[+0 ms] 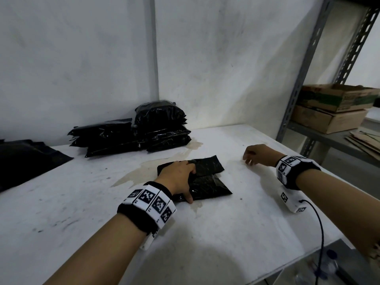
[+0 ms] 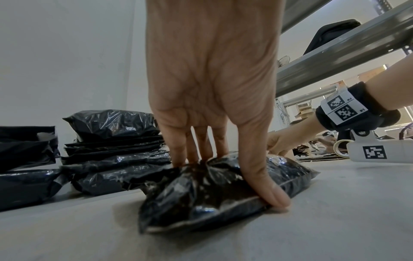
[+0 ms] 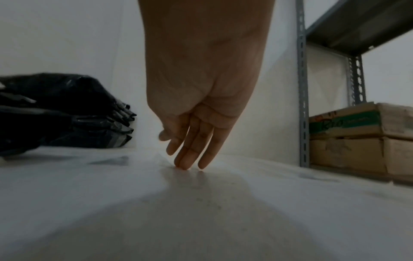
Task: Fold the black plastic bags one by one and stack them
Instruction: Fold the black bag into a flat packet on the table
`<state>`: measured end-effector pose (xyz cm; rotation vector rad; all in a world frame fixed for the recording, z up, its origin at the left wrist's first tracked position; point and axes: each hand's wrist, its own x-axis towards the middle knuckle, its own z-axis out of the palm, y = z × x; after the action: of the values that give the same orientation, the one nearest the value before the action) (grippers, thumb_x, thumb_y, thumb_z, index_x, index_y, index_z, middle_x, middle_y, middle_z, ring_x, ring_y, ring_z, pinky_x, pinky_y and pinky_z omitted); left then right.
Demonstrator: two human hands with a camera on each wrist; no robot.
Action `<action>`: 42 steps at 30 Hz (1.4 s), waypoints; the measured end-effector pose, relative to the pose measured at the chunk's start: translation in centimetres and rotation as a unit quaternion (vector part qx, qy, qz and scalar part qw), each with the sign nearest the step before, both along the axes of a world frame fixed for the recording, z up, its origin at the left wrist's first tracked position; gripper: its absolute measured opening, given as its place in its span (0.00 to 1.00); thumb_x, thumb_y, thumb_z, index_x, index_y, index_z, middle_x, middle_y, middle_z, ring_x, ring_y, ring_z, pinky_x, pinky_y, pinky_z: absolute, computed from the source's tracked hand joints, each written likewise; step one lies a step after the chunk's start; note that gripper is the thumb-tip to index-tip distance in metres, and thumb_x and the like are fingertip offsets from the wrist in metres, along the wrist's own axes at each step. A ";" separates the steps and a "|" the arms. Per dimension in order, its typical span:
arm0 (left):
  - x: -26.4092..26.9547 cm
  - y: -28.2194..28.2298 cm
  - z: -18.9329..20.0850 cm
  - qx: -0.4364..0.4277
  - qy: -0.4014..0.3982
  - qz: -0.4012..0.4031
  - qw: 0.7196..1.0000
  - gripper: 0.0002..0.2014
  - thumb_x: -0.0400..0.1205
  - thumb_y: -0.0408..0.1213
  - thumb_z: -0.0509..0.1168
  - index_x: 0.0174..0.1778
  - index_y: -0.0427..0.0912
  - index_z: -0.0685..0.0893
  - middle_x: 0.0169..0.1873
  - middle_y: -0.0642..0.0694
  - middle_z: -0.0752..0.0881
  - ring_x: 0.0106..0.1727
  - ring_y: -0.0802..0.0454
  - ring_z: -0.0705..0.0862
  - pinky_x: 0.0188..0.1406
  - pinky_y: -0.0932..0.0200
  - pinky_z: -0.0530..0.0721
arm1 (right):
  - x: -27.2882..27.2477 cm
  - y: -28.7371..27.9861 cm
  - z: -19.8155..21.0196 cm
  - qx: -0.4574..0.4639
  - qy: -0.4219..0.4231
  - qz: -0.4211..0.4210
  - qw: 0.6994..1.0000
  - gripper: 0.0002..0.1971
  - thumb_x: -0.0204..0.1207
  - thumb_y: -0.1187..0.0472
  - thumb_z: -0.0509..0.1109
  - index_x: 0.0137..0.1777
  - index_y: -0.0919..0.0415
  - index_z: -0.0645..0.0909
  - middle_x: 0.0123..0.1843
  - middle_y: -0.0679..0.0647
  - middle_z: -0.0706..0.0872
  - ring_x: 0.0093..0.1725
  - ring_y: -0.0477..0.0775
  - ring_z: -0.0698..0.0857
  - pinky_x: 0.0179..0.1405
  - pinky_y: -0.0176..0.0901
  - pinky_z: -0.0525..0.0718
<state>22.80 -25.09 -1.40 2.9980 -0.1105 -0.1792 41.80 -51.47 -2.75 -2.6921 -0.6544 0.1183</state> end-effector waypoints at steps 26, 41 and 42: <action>0.0 0.2 -0.1 -0.006 -0.003 -0.002 1.000 0.42 0.62 0.50 0.82 0.70 0.49 0.72 0.65 0.51 0.75 0.65 0.49 0.74 0.55 0.55 0.75 | 0.4 3.5 2.2 -0.295 -0.237 0.087 0.922 0.14 0.71 0.78 0.57 0.44 0.56 0.66 0.43 0.50 0.71 0.41 0.54 0.72 0.35 0.44 0.67; 0.1 -0.2 -0.1 0.013 -0.003 -0.005 1.000 0.41 0.62 0.49 0.82 0.70 0.48 0.71 0.64 0.50 0.74 0.65 0.49 0.72 0.56 0.54 0.75 | 3.3 4.9 3.6 -0.308 -0.319 0.064 0.894 0.15 0.70 0.76 0.58 0.44 0.53 0.66 0.40 0.49 0.75 0.50 0.57 0.79 0.40 0.44 0.65; 0.1 -0.2 -0.2 0.013 -0.004 -0.005 1.000 0.41 0.62 0.49 0.82 0.70 0.48 0.71 0.65 0.50 0.74 0.66 0.49 0.72 0.56 0.54 0.75 | 3.3 5.0 3.6 -0.303 -0.325 0.064 0.894 0.15 0.71 0.76 0.58 0.45 0.52 0.66 0.42 0.51 0.78 0.53 0.57 0.79 0.40 0.44 0.65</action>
<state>22.88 -25.27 -1.55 3.0252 -0.1262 -0.1711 45.12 -46.45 0.90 -3.2897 -1.1424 -0.6905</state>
